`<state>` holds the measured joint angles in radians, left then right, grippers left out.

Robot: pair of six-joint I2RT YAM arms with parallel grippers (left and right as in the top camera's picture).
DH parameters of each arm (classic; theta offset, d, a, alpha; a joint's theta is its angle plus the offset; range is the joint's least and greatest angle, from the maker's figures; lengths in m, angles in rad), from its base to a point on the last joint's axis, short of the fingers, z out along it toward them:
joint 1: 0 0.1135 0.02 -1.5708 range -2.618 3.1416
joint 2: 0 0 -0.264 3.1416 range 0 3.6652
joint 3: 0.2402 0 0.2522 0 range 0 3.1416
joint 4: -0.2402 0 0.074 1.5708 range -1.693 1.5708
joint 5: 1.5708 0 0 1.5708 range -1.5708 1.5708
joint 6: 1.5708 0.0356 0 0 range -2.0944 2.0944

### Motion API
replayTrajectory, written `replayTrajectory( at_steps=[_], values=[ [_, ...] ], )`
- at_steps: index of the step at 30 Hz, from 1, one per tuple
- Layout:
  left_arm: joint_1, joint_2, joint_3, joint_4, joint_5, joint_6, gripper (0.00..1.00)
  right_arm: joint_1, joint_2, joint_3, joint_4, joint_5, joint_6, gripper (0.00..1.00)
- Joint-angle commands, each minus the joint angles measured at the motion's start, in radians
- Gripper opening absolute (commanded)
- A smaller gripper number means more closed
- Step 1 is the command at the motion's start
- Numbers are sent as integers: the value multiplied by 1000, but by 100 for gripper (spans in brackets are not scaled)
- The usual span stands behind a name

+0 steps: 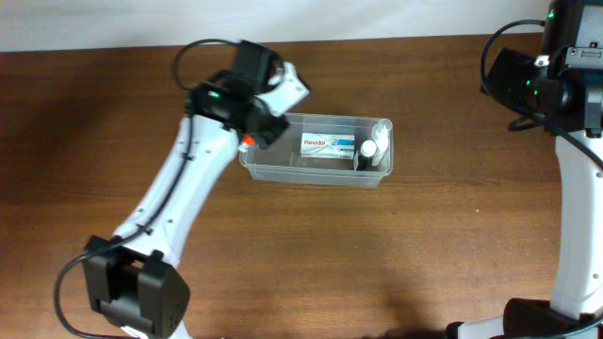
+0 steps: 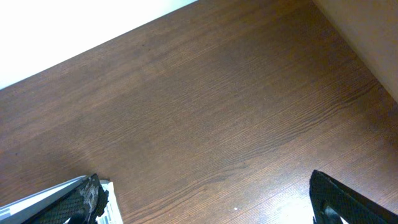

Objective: Pack container
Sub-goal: 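Carry the orange tube into the container and lay it down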

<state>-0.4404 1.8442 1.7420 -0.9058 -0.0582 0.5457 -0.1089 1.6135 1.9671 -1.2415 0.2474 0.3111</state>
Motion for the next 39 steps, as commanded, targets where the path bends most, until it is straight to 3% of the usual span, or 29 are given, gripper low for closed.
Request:
replayTrajectory(
  at_steps=[1, 9, 17, 21, 23, 39],
  values=[
    [-65, 13, 19, 43, -78, 144, 13, -4, 2, 14, 2, 19, 0, 98],
    [-140, 59, 19, 166, -79, 286, 13, -4, 2, 14, 2, 19, 0, 98],
    [-140, 133, 19, 164, -126, 368, 13, -4, 2, 14, 2, 19, 0, 98],
    [-140, 159, 19, 148, -121, 455, 7, -4, 2, 14, 2, 19, 0, 98],
    [-140, 168, 19, 146, -117, 471, 0, -4, 2, 14, 2, 19, 0, 98],
    [-140, 203, 19, 75, 62, 474, 0, -4, 2, 14, 2, 19, 0, 98]
  ],
)
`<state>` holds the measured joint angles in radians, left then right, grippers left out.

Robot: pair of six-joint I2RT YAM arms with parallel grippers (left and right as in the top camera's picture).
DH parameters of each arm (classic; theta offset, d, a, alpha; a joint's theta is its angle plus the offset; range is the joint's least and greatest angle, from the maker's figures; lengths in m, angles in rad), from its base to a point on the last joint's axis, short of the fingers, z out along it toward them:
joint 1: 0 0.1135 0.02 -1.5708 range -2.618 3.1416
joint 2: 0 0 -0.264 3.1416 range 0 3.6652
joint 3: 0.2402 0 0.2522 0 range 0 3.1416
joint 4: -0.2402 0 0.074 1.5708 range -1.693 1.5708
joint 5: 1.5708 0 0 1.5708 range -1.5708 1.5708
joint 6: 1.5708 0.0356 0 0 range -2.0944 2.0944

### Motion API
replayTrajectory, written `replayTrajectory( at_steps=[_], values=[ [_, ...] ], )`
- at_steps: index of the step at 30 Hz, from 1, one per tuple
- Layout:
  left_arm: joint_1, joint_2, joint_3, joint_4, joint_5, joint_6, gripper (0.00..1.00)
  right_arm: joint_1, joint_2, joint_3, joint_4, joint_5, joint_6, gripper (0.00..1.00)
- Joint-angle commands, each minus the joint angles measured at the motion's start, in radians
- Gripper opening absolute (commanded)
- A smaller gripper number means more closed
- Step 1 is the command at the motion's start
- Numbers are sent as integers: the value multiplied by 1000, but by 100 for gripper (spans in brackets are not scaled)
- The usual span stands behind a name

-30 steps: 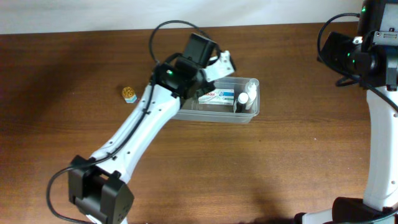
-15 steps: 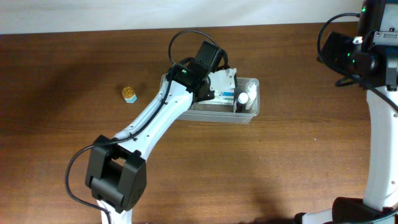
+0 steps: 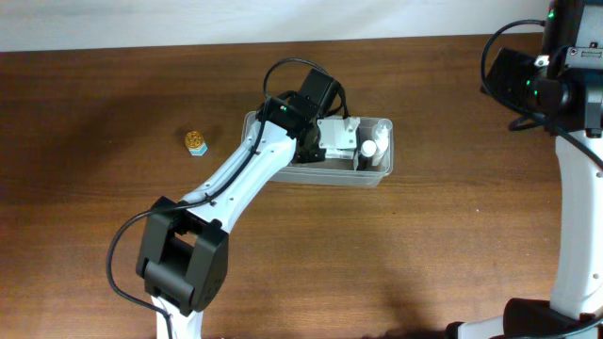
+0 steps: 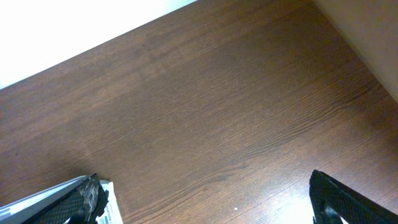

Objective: Pack container
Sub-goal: 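Carry the orange tube into the container and lay it down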

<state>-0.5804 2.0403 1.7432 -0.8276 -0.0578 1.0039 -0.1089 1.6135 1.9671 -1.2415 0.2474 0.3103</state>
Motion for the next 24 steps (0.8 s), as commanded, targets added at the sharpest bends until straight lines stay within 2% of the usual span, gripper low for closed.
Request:
replayTrajectory(
  at_steps=[1, 24],
  values=[
    [0, 6, 18, -4, 64, 16, 0, -4, 2, 14, 2, 19, 1, 98],
    [0, 66, 4, -58, 81, 24, 0, -4, 2, 14, 2, 19, 1, 98]
  ],
)
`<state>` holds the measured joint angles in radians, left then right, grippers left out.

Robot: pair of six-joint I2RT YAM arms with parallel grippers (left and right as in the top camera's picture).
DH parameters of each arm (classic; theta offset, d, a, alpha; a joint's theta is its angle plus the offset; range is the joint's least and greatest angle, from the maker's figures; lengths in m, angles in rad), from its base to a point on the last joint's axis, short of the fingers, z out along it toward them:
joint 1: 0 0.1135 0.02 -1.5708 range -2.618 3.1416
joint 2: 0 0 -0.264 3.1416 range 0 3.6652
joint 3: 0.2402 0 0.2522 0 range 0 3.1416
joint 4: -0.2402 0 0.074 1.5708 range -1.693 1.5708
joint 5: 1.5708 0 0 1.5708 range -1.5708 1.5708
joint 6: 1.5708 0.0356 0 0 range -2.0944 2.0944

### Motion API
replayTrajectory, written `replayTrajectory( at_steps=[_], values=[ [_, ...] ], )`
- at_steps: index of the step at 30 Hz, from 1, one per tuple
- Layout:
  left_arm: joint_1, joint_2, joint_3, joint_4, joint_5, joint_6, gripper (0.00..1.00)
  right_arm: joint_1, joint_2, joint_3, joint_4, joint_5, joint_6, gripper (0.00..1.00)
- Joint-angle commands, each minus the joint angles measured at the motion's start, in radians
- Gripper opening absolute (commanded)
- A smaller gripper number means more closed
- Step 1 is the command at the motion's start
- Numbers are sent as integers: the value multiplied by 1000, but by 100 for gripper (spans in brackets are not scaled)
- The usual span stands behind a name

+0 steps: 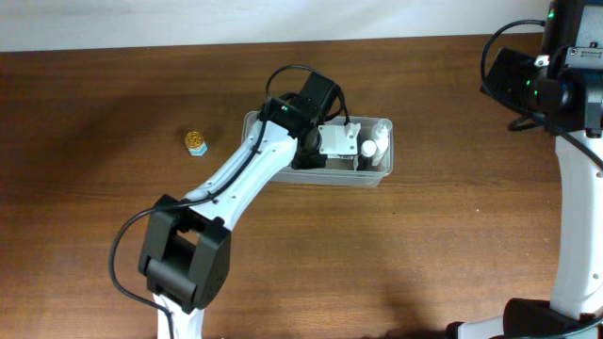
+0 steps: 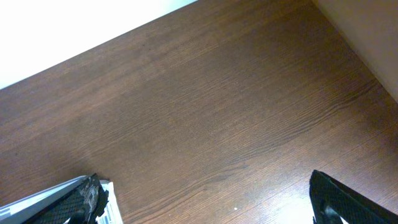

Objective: Pack container
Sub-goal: 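Carry the orange tube into the container and lay it down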

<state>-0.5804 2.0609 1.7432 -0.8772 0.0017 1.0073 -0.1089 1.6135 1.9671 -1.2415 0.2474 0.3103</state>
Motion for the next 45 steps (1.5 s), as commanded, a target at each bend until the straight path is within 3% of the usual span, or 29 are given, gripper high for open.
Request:
replayTrajectory(
  at_steps=[1, 22, 29, 32, 45],
  values=[
    [0, 57, 4, -12, 22, 20, 0, -4, 2, 14, 2, 19, 1, 98],
    [0, 146, 4, 9, 21, 43, 1, -4, 2, 14, 2, 19, 1, 98],
    [0, 146, 4, 9, 4, 43, 40, -4, 2, 14, 2, 19, 1, 98],
    [0, 146, 4, 9, -18, 43, 44, -4, 2, 14, 2, 19, 1, 98],
    [-1, 143, 24, 12, -35, 42, 45, -4, 2, 14, 2, 19, 1, 98]
  ],
)
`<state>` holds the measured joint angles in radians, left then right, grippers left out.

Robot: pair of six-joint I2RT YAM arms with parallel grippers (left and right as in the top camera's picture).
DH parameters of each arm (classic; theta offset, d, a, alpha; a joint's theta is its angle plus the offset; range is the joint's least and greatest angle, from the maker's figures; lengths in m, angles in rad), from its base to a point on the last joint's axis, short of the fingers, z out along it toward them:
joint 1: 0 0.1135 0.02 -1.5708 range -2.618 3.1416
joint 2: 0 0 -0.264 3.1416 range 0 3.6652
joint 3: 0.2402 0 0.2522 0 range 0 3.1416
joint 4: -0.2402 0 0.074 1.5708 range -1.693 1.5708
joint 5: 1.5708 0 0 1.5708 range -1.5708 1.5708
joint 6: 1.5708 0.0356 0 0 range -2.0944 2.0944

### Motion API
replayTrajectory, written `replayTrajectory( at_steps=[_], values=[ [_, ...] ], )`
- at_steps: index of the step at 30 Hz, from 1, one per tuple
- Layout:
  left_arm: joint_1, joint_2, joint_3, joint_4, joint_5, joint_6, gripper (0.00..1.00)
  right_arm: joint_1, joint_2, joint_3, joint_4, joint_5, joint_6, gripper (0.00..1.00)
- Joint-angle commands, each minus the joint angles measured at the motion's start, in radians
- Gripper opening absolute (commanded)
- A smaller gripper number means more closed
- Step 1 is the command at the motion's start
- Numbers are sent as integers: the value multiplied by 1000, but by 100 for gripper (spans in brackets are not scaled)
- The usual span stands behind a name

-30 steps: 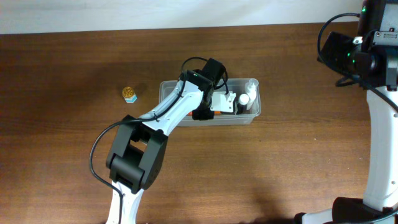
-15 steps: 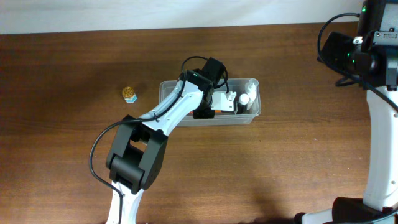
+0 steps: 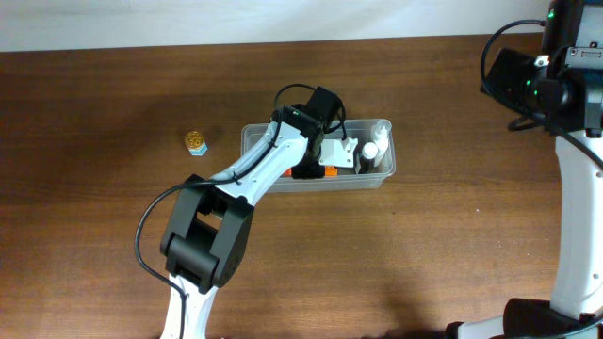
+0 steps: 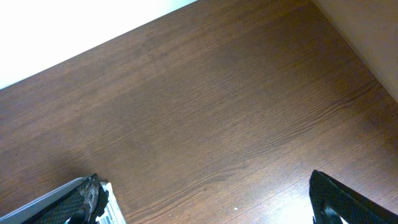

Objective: Pack container
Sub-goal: 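Carry the orange tube into the container and lay it down, then release the tube and move the left gripper over the jar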

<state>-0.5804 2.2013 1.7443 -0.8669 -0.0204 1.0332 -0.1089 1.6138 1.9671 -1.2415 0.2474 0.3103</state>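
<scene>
The clear plastic container (image 3: 382, 176) lies mid-table in the overhead view. My left gripper (image 3: 316, 166) reaches down inside it near the front wall; the arm covers its fingers. An orange-tipped item (image 3: 327, 172) lies right beside the gripper, and I cannot see whether it is held. A white bottle (image 3: 371, 149) stands at the container's right end. My right gripper (image 4: 205, 205) is at the far right of the table, open over bare wood with nothing between its fingers.
A small yellow and blue object (image 3: 195, 143) sits on the table left of the container. The right arm (image 3: 556, 85) stands at the back right corner. A pale wall edge (image 4: 367, 31) borders the table in the right wrist view.
My left gripper has moved lower and toward the container's front wall. An orange-tipped item now shows beside it in the container. The right arm has not moved.
My left gripper was at the container's left end with an orange-tipped item at its fingers, a Panadol box and a white bottle inside. Then it was over the container's middle, covering the box. Now it is low at the front wall with the orange item beside it.
</scene>
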Motion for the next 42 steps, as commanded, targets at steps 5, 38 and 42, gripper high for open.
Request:
replayTrajectory(
  at_steps=[5, 38, 42],
  values=[
    [-6, -17, 73, -5, -14, 7, 45, -4, 1, 14, 2, 19, 1, 98],
    [539, -216, 219, -153, -39, -1003, 81, -4, 1, 14, 2, 19, 1, 98],
    [594, -167, 219, -186, 35, -1022, 81, -4, 1, 14, 2, 19, 1, 98]
  ],
)
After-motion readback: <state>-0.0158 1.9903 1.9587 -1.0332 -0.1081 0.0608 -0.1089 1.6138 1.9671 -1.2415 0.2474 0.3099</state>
